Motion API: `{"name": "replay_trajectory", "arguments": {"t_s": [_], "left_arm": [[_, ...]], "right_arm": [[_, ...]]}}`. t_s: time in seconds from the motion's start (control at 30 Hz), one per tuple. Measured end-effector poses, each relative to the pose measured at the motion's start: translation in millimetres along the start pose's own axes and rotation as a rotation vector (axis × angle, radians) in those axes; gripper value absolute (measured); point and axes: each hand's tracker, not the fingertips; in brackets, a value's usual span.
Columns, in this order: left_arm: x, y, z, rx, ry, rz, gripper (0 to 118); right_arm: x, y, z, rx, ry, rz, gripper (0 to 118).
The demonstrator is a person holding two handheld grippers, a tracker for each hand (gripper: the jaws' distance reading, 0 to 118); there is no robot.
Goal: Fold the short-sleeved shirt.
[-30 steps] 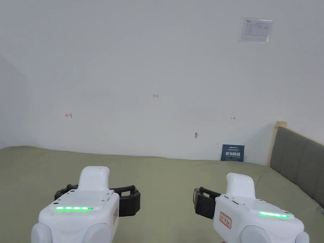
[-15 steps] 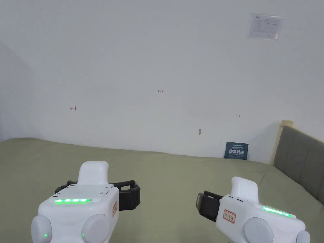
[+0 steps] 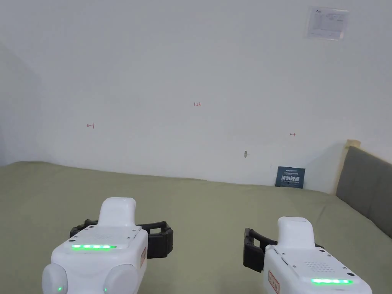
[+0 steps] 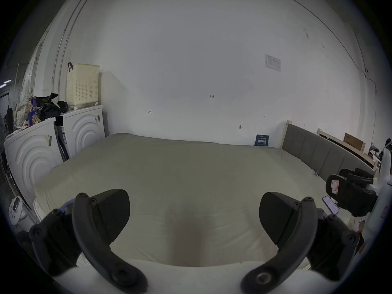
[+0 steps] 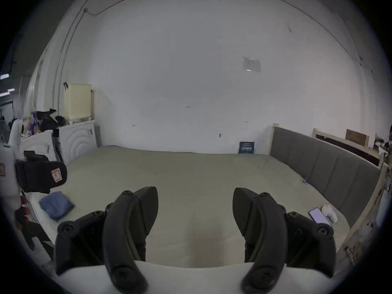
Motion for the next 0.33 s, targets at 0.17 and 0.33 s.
{"name": "replay_trajectory", "arguments": {"t_s": [0.17,0.33], "left_arm": [[-3.9,-3.2,-12.3,0.002,0.017,0.001,118],[-3.5,-3.4,-19.0,-0.004,0.022,-0.001,118]], "right_arm": [[-1.6,-3.8,-5.9,-0.004,-0.010,0.010,77],[0.0,-5.8,-12.1,-0.010,-0.009,0.009,77]]}}
